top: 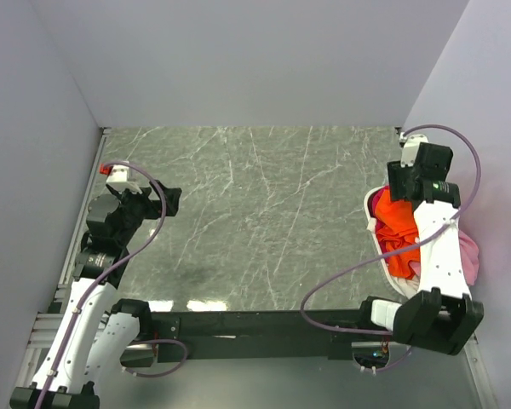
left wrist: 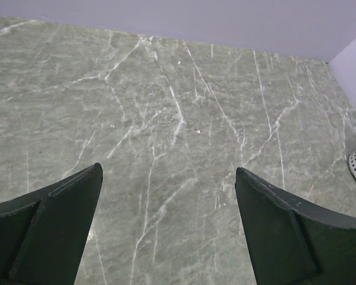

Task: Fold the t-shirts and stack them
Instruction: Grab the tshirt from the pile

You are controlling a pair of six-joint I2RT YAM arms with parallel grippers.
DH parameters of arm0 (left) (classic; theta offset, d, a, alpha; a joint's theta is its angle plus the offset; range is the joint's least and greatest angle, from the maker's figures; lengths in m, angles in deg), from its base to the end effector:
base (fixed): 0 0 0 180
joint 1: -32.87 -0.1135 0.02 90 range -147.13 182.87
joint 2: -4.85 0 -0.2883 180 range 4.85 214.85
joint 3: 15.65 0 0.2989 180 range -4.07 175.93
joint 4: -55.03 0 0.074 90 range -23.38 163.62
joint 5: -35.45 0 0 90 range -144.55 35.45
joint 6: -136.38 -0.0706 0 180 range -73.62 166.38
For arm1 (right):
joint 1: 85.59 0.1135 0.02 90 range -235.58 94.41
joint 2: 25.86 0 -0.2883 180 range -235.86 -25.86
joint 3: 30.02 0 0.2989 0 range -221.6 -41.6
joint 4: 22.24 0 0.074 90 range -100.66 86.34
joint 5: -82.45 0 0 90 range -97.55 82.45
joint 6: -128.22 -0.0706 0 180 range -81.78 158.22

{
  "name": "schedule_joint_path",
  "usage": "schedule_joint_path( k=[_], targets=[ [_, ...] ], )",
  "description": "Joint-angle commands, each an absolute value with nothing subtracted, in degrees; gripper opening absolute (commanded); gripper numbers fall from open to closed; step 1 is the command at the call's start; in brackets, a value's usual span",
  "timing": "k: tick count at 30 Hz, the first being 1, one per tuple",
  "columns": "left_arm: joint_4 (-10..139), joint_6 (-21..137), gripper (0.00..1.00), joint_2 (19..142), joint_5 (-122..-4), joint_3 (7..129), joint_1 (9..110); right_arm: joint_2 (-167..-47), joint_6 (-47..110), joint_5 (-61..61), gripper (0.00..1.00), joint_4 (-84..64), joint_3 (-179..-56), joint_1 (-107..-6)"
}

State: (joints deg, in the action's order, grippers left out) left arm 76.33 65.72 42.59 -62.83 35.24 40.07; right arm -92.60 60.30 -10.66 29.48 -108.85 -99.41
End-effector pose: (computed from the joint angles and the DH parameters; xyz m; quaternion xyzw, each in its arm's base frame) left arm 0.2224 -0.0383 0.3376 -0.0327 0.7544 -0.2031 0.6234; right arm 0.2998 -0.0777 0.3488 -0.0536 0.9031 -0.1545 0.3971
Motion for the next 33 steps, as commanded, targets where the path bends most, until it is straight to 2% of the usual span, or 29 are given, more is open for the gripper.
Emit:
schedule_joint_path(
  k=[1, 7, 10, 11, 13, 16, 17, 18, 33],
  targets=[
    [75.8, 65.8, 0.99, 42.3, -63.6, 37.7, 40.9, -96.2, 59.6, -11.3, 0.66, 30.0, -111.6, -99.7],
    [75.8, 65.7, 1.0, 42.0, -63.6, 37.6, 41.0, -101.3, 57.1, -9.8, 0.64, 28.5, -112.9, -99.7],
    [75.8, 65.6, 0.99, 42.1, -63.5, 37.6, 41.1, -103.0, 56.6, -9.0, 0.55, 28.2, -112.7, -99.7],
    [75.8, 65.6, 0.99, 42.1, -63.4, 37.6, 41.1, -103.5, 56.4, -9.2, 0.48, 28.2, -112.6, -99.8],
    [75.8, 65.6, 0.99, 42.1, -63.3, 37.6, 41.1, -103.9, 56.5, -9.9, 0.42, 27.3, -111.5, -99.8],
    [75.8, 65.5, 0.99, 42.2, -63.3, 37.6, 41.2, -102.8, 56.5, -10.3, 0.18, 25.8, -110.0, -99.8],
    [75.8, 65.5, 0.99, 42.3, -63.3, 37.6, 41.2, -102.1, 56.6, -10.3, 0.05, 25.6, -109.8, -99.8],
    [75.8, 65.5, 0.99, 42.4, -63.3, 37.6, 41.1, -100.4, 56.5, -10.3, 0.01, 25.6, -110.0, -99.8],
    [75.6, 65.2, 0.99, 43.0, -63.7, 37.4, 41.1, -86.9, 55.2, -7.7, 0.0, 32.1, -127.6, -99.8]
  ],
)
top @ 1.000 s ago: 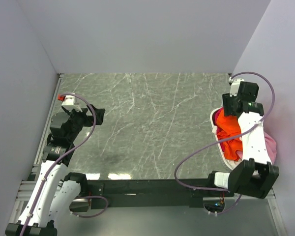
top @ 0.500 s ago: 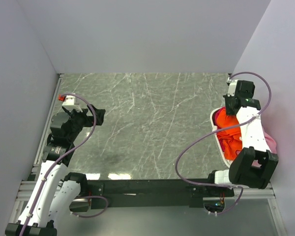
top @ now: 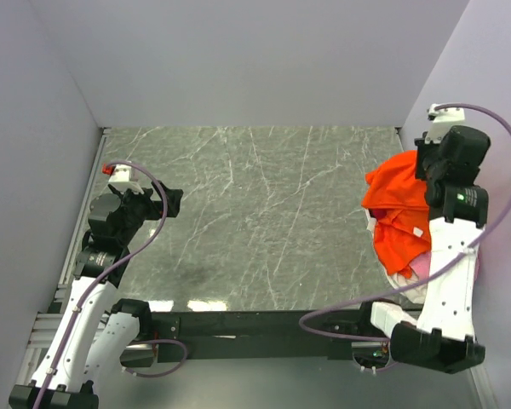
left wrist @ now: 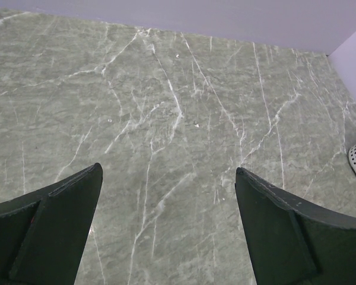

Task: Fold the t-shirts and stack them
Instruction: Grab the tshirt from the pile, then move the tshirt to the center of the board

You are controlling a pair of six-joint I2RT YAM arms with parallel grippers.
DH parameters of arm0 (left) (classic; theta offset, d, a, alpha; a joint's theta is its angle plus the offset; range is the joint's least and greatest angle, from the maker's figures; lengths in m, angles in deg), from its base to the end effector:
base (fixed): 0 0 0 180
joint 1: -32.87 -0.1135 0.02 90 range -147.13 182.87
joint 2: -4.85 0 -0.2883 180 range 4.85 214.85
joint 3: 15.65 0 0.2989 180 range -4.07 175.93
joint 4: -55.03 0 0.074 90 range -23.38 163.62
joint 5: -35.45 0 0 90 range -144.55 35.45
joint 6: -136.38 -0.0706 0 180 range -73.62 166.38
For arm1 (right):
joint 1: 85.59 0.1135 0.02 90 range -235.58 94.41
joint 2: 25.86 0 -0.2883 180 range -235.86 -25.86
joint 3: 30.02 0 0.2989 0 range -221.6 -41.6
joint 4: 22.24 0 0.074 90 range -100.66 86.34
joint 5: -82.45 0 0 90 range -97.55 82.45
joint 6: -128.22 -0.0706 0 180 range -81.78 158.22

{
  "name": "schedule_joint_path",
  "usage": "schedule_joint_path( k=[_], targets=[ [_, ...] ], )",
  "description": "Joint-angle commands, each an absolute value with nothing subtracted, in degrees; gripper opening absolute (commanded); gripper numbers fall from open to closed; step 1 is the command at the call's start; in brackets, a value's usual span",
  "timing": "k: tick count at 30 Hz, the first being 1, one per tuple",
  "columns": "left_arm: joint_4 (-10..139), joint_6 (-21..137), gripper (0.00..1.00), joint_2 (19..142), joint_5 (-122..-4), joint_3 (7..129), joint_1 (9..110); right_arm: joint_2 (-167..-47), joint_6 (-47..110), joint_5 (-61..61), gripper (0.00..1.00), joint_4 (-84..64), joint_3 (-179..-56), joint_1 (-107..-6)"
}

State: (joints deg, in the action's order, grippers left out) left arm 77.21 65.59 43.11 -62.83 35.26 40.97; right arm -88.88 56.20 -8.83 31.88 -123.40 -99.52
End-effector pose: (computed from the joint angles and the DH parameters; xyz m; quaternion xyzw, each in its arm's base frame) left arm 0.2234 -0.0421 0.3337 -0.0273 0.7623 -0.2056 0.6130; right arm 0.2708 -0.0688 0.4632 -0.0235 0.8372 -0.1592 0.5227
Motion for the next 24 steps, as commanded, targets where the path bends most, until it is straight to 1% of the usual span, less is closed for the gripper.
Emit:
schedule_joint_path(
  k=[1, 4, 5, 8, 10, 11, 13, 14, 16, 17, 19, 22, 23, 24],
  targets=[
    [75.6, 65.2, 0.99, 42.9, -63.7, 37.4, 41.1, -86.7, 54.5, -6.5, 0.0, 32.2, -128.3, -99.8],
    [75.3, 65.1, 0.99, 43.1, -63.7, 37.2, 41.1, -87.4, 53.5, -3.0, 0.0, 33.4, -132.3, -98.8],
    [75.3, 65.1, 0.99, 43.1, -63.8, 37.1, 41.1, -88.8, 53.4, -2.5, 0.0, 34.8, -135.4, -97.8],
    [75.1, 64.9, 0.99, 43.3, -64.2, 37.1, 41.1, -90.4, 53.2, -2.0, 0.0, 35.8, -140.2, -92.3],
    [75.0, 64.7, 0.99, 43.3, -64.2, 37.0, 41.1, -91.8, 52.9, -2.8, 0.0, 35.9, -145.2, -86.9],
    [74.9, 64.7, 0.99, 43.2, -64.0, 36.9, 41.1, -93.3, 52.8, -2.5, 0.0, 36.6, -149.4, -85.9],
    [74.8, 64.4, 0.99, 43.1, -63.4, 36.6, 41.2, -95.6, 51.9, -1.3, 0.0, 37.7, -154.3, -80.9],
    [74.7, 64.2, 0.99, 43.0, -63.0, 36.6, 41.2, -98.2, 51.8, -0.6, 0.0, 39.2, -159.0, -79.3],
    [74.6, 63.9, 1.0, 43.1, -62.8, 36.4, 41.2, -100.1, 51.1, 3.1, 0.0, 39.5, -162.0, -76.5],
    [74.4, 63.8, 1.0, 43.2, -62.8, 36.4, 41.1, -101.2, 51.1, 4.4, 0.0, 38.9, -162.8, -73.1],
    [74.4, 63.3, 1.0, 43.2, -62.9, 36.2, 41.1, -101.6, 50.4, 10.0, 0.0, 37.5, -162.1, -69.9],
    [73.9, 62.4, 0.99, 42.9, -63.6, 35.9, 41.1, -101.3, 50.1, 17.5, 0.0, 31.5, -155.2, -63.2],
    [73.6, 62.1, 0.99, 42.6, -63.7, 35.8, 41.1, -101.3, 49.9, 17.6, 0.01, 28.0, -150.7, -61.4],
    [73.4, 62.0, 0.99, 42.4, -64.0, 35.7, 41.1, -101.7, 49.7, 17.8, 0.02, 26.8, -148.8, -58.5]
  ],
)
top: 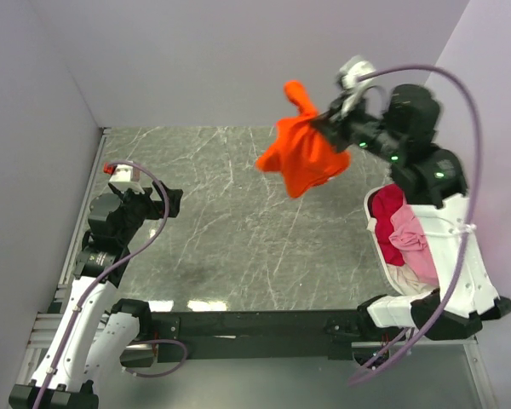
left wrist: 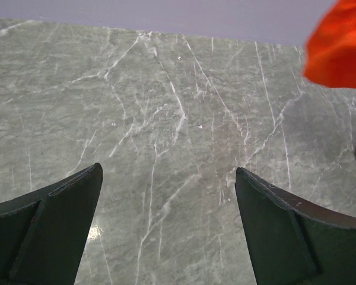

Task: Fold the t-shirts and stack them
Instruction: Move the tshirt to the center of the board

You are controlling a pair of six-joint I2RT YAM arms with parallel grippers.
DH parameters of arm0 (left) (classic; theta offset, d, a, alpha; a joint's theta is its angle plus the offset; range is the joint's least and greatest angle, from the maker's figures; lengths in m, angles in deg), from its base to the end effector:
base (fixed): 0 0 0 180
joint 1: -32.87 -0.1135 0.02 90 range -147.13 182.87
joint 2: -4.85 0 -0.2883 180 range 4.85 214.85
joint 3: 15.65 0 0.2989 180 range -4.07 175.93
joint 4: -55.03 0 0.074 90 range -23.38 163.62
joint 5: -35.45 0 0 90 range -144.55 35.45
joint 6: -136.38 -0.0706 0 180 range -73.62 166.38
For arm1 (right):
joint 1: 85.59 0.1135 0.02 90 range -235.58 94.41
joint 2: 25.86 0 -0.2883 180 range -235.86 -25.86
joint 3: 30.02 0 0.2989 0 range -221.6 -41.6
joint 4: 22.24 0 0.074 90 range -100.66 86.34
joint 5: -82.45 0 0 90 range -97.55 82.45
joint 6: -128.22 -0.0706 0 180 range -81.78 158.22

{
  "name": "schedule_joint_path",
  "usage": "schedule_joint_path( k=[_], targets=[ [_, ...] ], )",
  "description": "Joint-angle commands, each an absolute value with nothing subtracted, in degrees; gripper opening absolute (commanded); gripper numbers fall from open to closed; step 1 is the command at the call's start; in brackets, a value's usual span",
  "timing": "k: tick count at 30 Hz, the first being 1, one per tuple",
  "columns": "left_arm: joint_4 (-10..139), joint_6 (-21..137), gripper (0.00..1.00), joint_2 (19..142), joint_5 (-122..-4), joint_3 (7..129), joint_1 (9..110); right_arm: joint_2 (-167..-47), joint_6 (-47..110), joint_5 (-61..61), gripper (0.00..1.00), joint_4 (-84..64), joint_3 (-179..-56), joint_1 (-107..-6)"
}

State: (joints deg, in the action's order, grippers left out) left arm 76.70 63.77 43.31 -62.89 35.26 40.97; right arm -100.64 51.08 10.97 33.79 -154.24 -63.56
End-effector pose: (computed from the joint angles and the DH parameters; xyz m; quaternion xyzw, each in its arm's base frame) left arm 0.2244 -0.0423 0.3342 -0.0146 0.7610 -0.1966 0.6181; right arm 0.2499 0.1253 0.6026 -0.3230 0.6709 0.1722 0.6449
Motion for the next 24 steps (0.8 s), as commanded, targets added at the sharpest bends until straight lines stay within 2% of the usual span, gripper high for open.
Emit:
schedule_joint_path(
  k=[1, 3, 5, 6, 7, 8, 10, 13, 18, 24],
  targets=[
    [73.1, 61.6, 0.99, 42.0, -64.8, 35.5, 41.1, -102.4, 49.5, 18.5, 0.03, 26.1, -147.3, -57.6],
    [72.0, 61.3, 0.99, 40.6, -66.1, 34.8, 41.2, -105.2, 47.8, 19.4, 0.04, 24.1, -142.7, -56.5],
    [71.1, 60.9, 0.99, 39.1, -68.4, 34.2, 41.2, -108.0, 47.2, 19.1, 0.14, 21.4, -137.6, -56.1],
    [70.1, 60.9, 0.99, 38.5, -69.0, 33.6, 41.2, -109.2, 48.0, 18.7, 0.27, 21.1, -136.3, -55.6],
    [69.9, 60.8, 0.99, 37.7, -70.2, 33.0, 41.2, -111.7, 49.0, 18.7, 0.51, 22.7, -135.6, -55.4],
    [69.5, 60.8, 0.99, 37.5, -70.5, 32.9, 41.2, -112.9, 50.3, 18.9, 0.61, 24.3, -135.9, -55.1],
    [69.5, 60.7, 0.99, 37.5, -71.3, 32.8, 41.3, -114.2, 53.8, 19.7, 0.74, 26.8, -136.0, -55.2],
    [69.5, 60.6, 0.99, 38.5, -73.2, 32.9, 41.5, -110.9, 58.9, 21.8, 0.86, 27.2, -131.6, -55.9],
    [69.6, 60.5, 0.99, 40.4, -79.3, 33.4, 42.7, -103.6, 66.5, 29.8, 0.88, 26.5, -119.9, -59.3],
    [71.0, 60.3, 0.98, 45.0, -82.2, 34.2, 48.2, -105.5, 62.3, 33.6, 0.86, 20.8, -110.3, -66.6]
  ],
)
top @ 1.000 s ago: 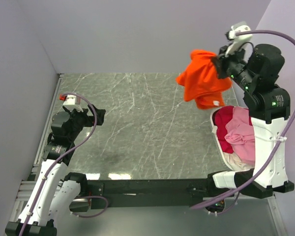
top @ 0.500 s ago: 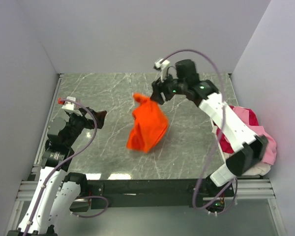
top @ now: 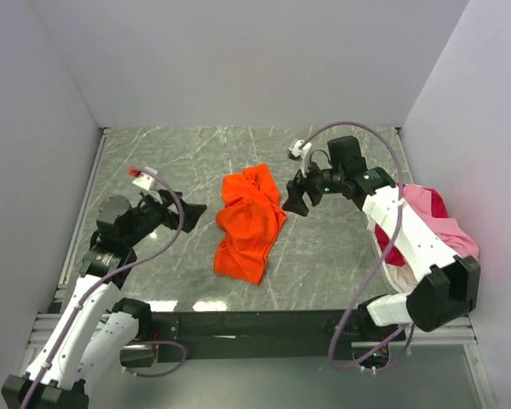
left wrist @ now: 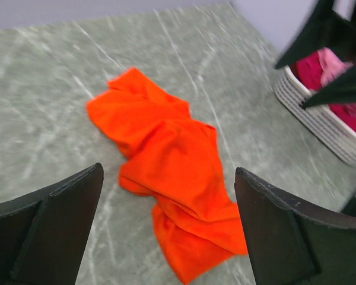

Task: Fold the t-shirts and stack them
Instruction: Move the tshirt to the center of the board, then flatten the tshirt out

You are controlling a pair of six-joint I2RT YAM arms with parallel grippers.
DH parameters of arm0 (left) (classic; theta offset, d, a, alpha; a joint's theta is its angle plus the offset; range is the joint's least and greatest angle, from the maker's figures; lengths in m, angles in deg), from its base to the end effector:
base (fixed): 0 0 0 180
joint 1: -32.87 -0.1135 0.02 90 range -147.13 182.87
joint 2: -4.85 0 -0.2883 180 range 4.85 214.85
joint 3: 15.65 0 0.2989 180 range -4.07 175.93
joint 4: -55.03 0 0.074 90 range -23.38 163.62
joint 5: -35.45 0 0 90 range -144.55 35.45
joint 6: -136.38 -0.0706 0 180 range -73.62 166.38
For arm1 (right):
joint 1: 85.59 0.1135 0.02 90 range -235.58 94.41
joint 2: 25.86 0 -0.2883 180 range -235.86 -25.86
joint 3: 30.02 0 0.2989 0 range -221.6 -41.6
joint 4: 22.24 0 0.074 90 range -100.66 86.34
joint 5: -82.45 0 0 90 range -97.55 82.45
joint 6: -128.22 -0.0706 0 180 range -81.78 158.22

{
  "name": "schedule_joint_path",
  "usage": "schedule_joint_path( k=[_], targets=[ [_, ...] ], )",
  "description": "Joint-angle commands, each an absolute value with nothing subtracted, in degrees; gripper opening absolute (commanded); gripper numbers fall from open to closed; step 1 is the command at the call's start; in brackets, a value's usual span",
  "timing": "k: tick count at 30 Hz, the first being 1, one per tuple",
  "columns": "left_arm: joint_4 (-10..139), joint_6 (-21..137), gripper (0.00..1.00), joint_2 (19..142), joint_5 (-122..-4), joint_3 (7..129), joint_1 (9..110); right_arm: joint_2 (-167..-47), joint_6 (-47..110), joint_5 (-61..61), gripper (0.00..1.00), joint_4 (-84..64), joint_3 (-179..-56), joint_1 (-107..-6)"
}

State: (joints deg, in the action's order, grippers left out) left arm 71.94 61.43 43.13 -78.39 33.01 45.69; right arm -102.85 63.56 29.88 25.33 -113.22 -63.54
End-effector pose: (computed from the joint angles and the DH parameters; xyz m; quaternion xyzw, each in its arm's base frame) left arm 0.2134 -0.0778 0.3302 0.1233 0.7327 -0.3064 0.5950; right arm 0.3082 0.1711 0.3408 -0.4678 0.7372 0.2811 0.3983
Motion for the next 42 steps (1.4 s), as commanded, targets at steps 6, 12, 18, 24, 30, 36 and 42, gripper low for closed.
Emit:
schedule_joint_path(
  k=[6, 12, 18, 24, 30, 36, 42],
  targets=[
    [73.1, 61.8, 0.91, 53.4, -81.4, 36.7, 53.1, -114.0, 55.8, 28.6, 0.76, 19.8, -111.6, -67.8],
    [76.5, 66.2, 0.88, 64.4, -72.8, 42.6, 58.2, -121.8, 48.8, 22.5, 0.69, 18.2, -114.6, -67.5],
    [83.0, 66.6, 0.79, 80.8, -64.8, 54.4, 61.3, -134.0, 44.7, 23.9, 0.59, 21.3, -123.4, -67.2],
    [87.4, 64.4, 0.75, 96.1, -62.5, 65.2, 61.5, -140.2, 43.3, 22.0, 0.55, 23.0, -125.9, -65.5],
    [89.3, 64.2, 0.64, 107.0, -64.2, 72.1, 61.7, -142.5, 43.1, 22.5, 0.52, 24.4, -126.7, -64.8],
    [88.8, 64.2, 0.61, 109.1, -67.9, 73.4, 61.9, -144.6, 43.9, 23.8, 0.41, 26.5, -127.6, -64.3],
    [87.5, 64.3, 0.21, 107.1, -66.9, 71.5, 61.9, -142.1, 45.3, 20.7, 0.13, 27.3, -128.4, -64.5]
  ],
)
